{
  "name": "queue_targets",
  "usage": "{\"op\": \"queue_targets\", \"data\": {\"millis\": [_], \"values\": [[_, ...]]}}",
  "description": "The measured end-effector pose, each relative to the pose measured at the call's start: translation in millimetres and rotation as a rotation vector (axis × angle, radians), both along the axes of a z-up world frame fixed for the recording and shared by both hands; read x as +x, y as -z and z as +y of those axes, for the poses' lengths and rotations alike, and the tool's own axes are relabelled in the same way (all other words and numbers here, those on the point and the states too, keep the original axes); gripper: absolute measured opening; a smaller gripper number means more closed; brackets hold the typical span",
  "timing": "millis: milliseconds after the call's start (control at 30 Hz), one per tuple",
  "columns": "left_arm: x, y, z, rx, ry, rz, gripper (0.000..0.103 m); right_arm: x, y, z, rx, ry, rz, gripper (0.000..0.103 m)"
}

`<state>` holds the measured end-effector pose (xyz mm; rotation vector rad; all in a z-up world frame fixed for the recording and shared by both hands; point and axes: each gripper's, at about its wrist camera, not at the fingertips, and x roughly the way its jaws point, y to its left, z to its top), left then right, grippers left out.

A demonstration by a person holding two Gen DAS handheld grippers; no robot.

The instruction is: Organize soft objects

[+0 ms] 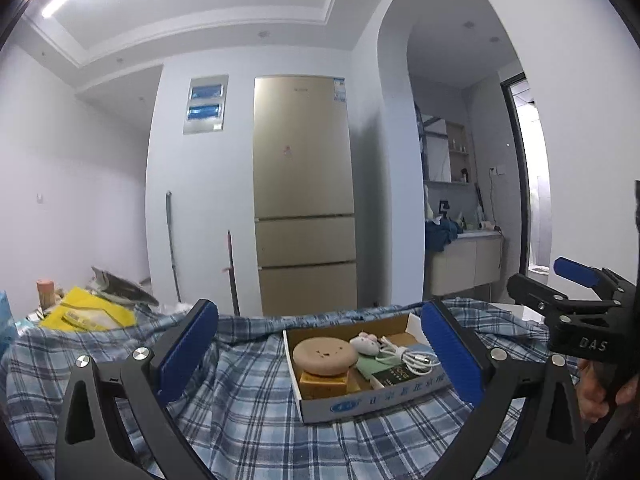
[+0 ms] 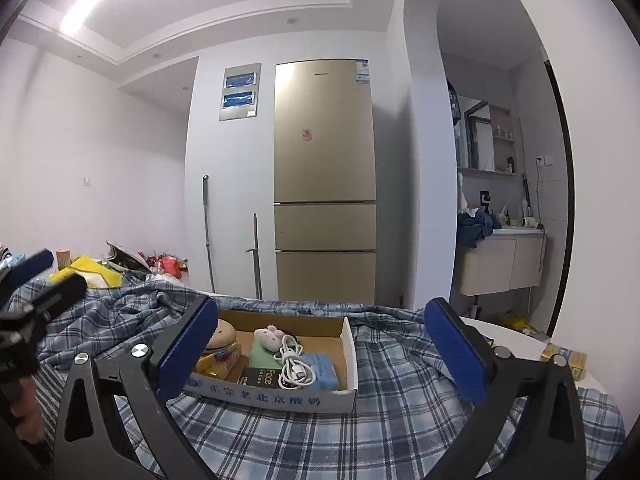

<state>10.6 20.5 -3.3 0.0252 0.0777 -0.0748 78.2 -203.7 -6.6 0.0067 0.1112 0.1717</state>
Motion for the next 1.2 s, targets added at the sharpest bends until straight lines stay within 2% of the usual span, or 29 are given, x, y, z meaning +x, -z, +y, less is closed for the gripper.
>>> {"op": "queue_targets", "data": {"millis": [167, 400, 700, 933, 1200], "values": [[5, 1, 6, -0.03, 0.001, 0.019, 0.103, 0, 4, 3, -0.016, 0.002, 0.008, 0.103], [4, 1, 11, -0.045, -0.025, 0.011, 0.103, 2, 4, -5, 0.017, 0.002, 0.022, 0.103], [7, 3, 7, -0.019, -0.048, 0.02, 0.103, 1, 4, -3, 0.014, -0.001, 0.019, 0.103], [8, 4, 8, -0.027, -0.025, 0.032, 0.103, 0, 3, -4, 0.017, -0.014, 0.016, 0.103], [5, 3, 6, -0.002, -0.021, 0.011, 0.103, 0, 3, -6, 0.018, -0.015, 0.014, 0.103]]}}
